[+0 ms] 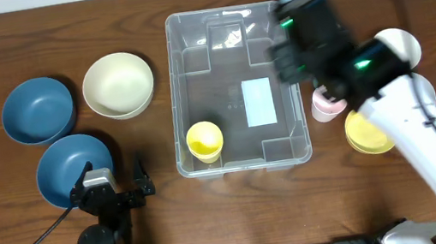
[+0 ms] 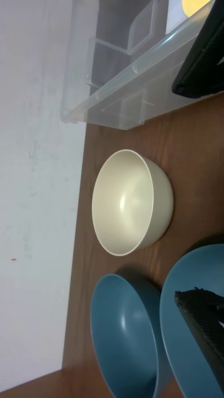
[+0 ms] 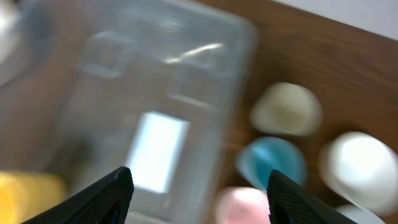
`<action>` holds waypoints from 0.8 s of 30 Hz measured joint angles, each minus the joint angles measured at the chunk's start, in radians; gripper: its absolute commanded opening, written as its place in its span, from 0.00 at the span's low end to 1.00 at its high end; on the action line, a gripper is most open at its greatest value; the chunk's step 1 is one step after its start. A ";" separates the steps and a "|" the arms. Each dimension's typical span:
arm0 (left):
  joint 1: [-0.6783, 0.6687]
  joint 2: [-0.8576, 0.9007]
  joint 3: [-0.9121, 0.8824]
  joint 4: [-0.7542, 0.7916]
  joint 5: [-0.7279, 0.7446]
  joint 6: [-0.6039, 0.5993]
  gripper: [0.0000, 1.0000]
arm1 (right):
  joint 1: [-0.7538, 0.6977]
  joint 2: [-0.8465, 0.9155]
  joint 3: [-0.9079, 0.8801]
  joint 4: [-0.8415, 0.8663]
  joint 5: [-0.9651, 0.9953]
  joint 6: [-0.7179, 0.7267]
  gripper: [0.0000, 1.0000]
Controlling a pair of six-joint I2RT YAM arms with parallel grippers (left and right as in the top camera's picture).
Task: Pack container
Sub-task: 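Release the cup and move the right gripper back right, then lower the right gripper and grasp the white cup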
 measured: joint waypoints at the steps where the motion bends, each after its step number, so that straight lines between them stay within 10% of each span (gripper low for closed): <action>1: 0.000 0.000 0.000 0.000 0.000 0.000 0.98 | -0.039 -0.003 0.001 -0.004 0.005 0.005 0.71; 12: 0.000 0.000 0.000 0.000 0.000 0.000 0.98 | -0.361 0.065 0.001 -0.029 -0.104 0.024 0.70; 24: 0.000 0.000 0.000 0.000 0.000 0.000 0.98 | -0.391 0.257 -0.008 0.056 -0.152 -0.009 0.60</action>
